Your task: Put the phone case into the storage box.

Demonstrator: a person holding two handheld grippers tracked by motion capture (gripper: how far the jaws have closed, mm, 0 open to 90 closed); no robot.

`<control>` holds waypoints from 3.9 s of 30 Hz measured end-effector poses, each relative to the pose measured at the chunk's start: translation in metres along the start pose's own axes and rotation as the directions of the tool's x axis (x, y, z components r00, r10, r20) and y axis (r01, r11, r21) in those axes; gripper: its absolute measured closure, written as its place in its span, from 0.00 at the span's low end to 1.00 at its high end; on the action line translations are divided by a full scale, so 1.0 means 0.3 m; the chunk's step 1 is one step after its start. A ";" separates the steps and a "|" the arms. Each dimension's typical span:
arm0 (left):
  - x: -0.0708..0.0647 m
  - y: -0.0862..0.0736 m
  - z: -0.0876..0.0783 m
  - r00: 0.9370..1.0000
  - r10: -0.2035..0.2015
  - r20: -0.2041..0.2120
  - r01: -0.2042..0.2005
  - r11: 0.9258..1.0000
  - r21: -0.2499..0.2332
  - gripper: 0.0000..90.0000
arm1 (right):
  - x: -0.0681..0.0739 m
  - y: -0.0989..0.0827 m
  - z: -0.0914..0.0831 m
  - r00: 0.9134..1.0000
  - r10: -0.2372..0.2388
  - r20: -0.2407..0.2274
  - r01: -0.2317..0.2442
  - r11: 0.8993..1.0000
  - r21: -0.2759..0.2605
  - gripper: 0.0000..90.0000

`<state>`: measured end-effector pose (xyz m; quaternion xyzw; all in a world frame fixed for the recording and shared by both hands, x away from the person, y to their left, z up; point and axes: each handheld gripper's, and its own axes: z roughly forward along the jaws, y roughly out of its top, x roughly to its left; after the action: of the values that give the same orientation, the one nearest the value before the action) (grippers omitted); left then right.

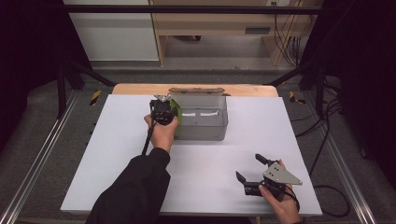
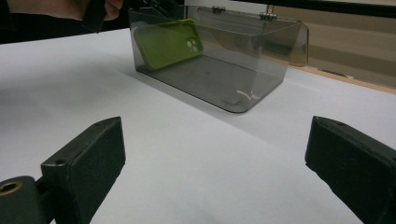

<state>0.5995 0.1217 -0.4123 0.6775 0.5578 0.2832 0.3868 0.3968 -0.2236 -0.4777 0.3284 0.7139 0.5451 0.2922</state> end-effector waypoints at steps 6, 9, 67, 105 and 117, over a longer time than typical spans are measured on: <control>-0.010 0.006 -0.008 1.000 0.020 0.011 -0.020 0.999 -0.028 0.78 | 0.001 0.000 0.001 1.000 -0.001 0.000 0.001 1.000 0.001 0.06; -0.013 0.008 -0.011 0.999 0.027 0.019 -0.026 0.999 -0.045 0.75 | 0.000 0.000 0.000 1.000 -0.001 0.000 0.001 1.000 0.000 0.06; -0.053 0.020 -0.041 0.979 0.125 0.164 -0.086 0.971 -0.224 0.13 | 0.000 0.000 0.001 1.000 -0.005 0.001 0.005 1.000 0.002 0.05; -0.059 -0.005 -0.065 0.953 0.211 0.218 -0.139 0.942 -0.305 0.03 | 0.002 -0.001 0.003 1.000 0.003 0.002 -0.003 1.000 0.004 0.04; -0.054 -0.015 -0.082 0.945 0.216 0.245 -0.130 0.937 -0.325 0.03 | 0.002 -0.001 0.004 1.000 -0.001 0.002 0.001 1.000 0.006 0.04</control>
<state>0.5737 0.1114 -0.4021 0.6896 0.3852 0.3013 0.5341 0.3972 -0.2226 -0.4784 0.3294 0.7154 0.5424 0.2923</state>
